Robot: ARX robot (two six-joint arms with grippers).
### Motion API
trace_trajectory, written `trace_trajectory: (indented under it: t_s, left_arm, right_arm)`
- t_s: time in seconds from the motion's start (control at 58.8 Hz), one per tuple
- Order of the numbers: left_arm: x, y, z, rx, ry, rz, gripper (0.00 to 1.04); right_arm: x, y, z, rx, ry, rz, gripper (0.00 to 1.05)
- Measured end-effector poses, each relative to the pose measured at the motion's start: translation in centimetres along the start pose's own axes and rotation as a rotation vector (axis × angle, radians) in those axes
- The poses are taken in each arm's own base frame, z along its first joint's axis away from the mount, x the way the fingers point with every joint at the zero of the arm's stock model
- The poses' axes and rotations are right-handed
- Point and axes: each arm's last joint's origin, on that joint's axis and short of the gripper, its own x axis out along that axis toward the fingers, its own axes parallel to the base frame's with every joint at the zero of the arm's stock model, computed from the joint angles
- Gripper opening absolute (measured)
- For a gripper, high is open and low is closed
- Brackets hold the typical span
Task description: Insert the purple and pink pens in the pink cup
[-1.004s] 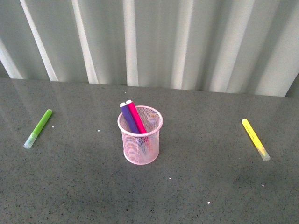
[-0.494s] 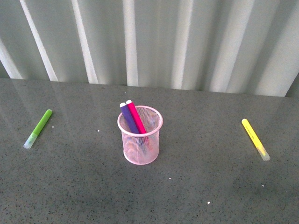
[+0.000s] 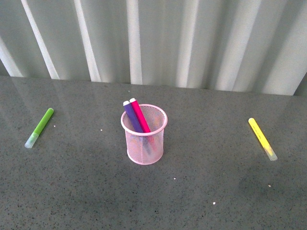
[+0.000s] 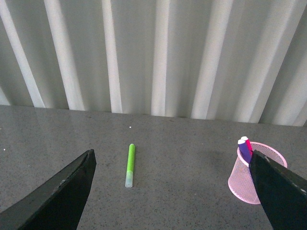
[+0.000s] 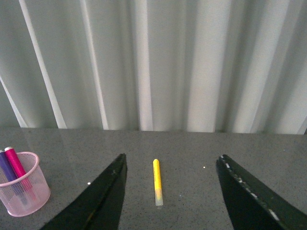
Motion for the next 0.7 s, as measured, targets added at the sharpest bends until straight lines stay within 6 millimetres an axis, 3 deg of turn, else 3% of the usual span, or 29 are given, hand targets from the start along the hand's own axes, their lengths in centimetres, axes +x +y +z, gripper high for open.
trace_trajectory:
  t_s: [0.17, 0.698]
  left_arm:
    - [0.00, 0.00, 0.00, 0.000, 0.000, 0.000, 0.98]
    - [0.00, 0.00, 0.00, 0.000, 0.000, 0.000, 0.98]
  right_arm:
    - [0.00, 0.00, 0.00, 0.001, 0.000, 0.000, 0.99]
    - [0.00, 0.00, -0.01, 0.002, 0.001, 0.000, 0.98]
